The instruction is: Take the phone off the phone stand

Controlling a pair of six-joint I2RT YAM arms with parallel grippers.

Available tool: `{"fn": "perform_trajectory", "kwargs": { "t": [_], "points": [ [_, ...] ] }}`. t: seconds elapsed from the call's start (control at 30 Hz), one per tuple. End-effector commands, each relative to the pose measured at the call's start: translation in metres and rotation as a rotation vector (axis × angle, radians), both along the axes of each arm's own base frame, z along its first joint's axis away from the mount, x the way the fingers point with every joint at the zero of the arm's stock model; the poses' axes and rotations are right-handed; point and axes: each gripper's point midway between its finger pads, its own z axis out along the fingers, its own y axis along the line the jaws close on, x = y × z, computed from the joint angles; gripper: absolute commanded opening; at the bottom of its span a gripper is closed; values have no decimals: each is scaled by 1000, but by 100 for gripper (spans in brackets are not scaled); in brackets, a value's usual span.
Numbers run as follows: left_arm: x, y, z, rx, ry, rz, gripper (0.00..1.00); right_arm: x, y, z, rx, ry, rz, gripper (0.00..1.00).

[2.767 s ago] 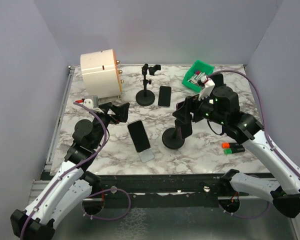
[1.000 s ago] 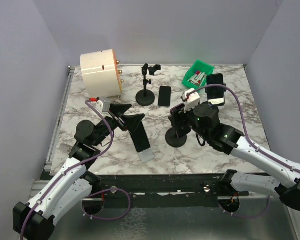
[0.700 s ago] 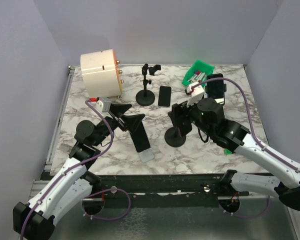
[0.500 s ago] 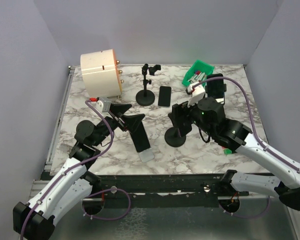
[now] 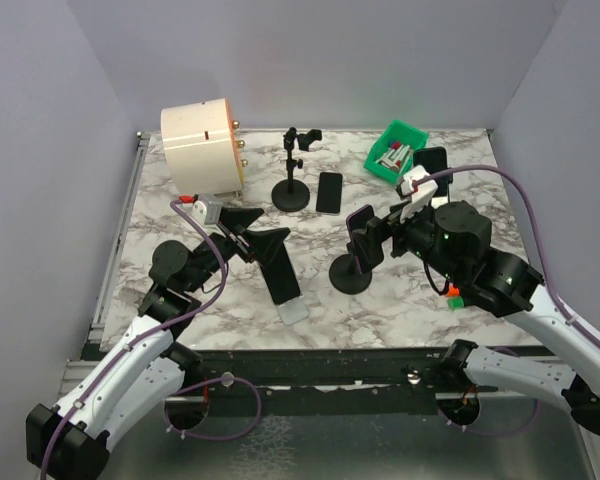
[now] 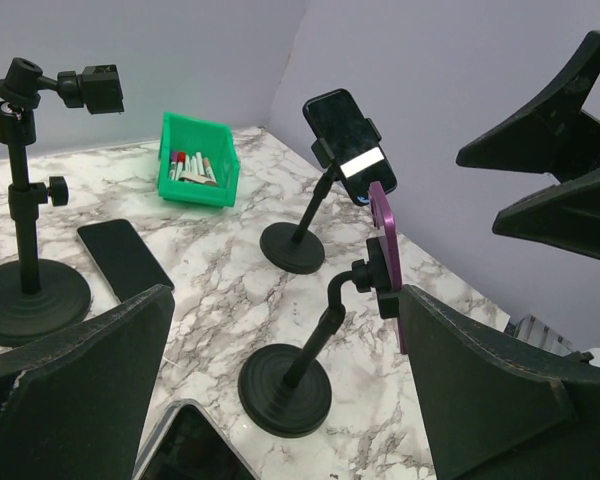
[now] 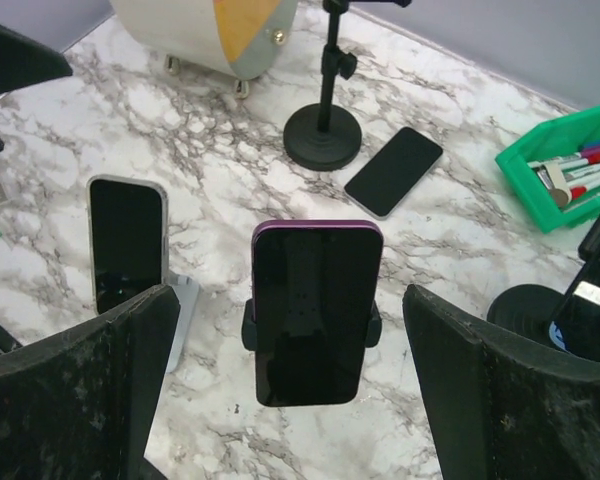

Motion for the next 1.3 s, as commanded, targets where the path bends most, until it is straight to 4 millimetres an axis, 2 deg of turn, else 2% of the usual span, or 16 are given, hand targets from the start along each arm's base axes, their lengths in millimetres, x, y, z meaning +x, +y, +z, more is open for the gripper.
{"fn": "perform_trajectory", "kwargs": {
  "t": [0.0,0.2,0.3,0.53,0.67,0.97,1.27],
  "points": [
    [-5,-4,-1,-3,-8,-30,94,-14,10,-18,-66,48,115,100],
    [-5,-5,-2,-3,-3,-34,94,-8,14,-28,-23,121,153,100],
    [-7,-6,-1,-5,-7,-40,94,2,10,-25,39,145,154,100],
    [-9,-9,0,-4,-9,-53,94,11,15,-24,87,155,167,100],
    [-11,-9,0,-4,-12,-58,94,17,19,-32,72,179,169,100],
    [-14,-9,4,-10,-21,-64,94,36,5,-51,25,191,56,100],
    [-16,-10,5,-12,-25,-72,94,43,12,-59,25,220,76,100]
  ]
}}
